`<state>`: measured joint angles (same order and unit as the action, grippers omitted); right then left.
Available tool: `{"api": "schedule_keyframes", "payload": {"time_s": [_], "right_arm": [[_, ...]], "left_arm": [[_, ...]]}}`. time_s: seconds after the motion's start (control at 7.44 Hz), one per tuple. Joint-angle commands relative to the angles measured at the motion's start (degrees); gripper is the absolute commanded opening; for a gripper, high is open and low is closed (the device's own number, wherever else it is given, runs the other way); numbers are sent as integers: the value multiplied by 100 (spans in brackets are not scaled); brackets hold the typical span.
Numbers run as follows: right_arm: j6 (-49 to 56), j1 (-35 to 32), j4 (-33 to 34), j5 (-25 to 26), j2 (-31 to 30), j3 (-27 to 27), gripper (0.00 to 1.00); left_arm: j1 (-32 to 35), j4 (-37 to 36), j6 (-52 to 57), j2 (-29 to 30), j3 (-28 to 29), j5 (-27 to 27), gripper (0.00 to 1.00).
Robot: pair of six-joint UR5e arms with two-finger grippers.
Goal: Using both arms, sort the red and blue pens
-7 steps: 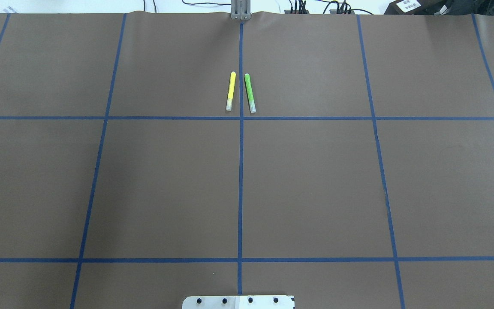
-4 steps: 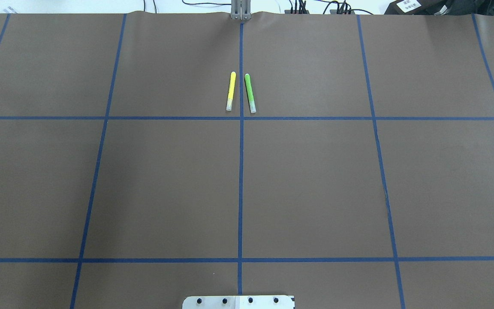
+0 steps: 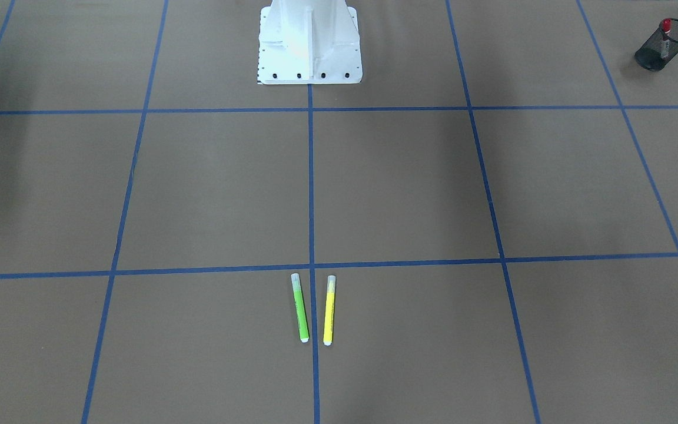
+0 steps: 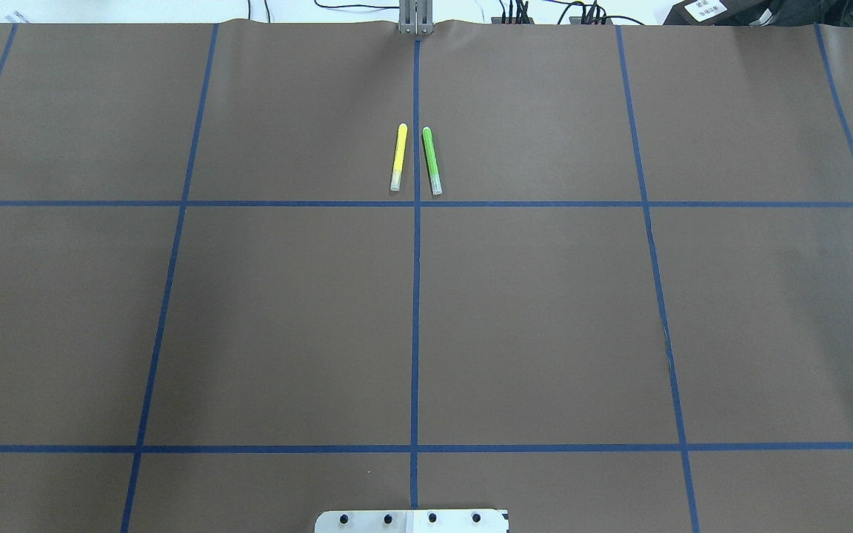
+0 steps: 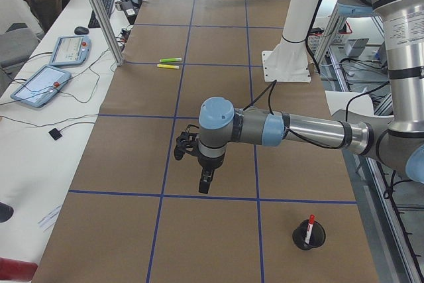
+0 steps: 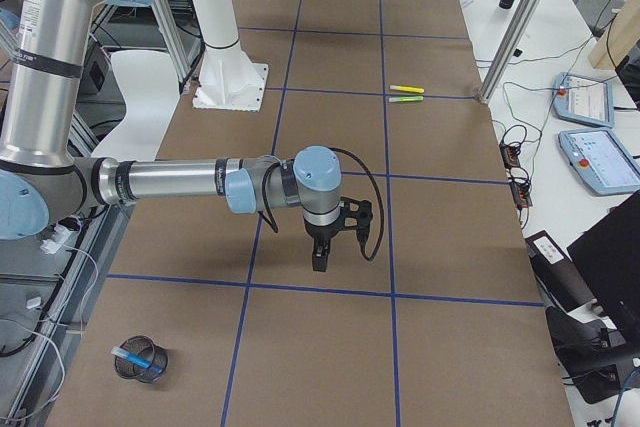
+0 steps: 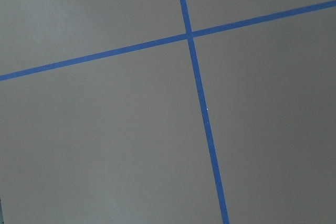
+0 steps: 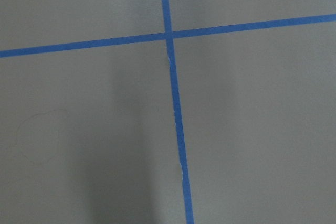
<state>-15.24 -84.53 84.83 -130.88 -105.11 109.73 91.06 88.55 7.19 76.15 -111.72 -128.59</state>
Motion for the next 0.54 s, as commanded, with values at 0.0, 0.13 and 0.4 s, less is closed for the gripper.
{"api": "schedule_keyframes", "payload": {"time_s": [0.0, 0.13, 0.4], "right_arm": [[389, 33, 148, 159, -1, 110, 100], [434, 33, 139, 159, -53, 110, 100], [417, 33, 86, 176, -106, 101, 100]], "left_arm": [[0, -5, 11, 75, 9, -8, 100], [0, -5, 28, 206, -25, -9, 100], [0, -5, 46, 216, -8, -9, 100]]}}
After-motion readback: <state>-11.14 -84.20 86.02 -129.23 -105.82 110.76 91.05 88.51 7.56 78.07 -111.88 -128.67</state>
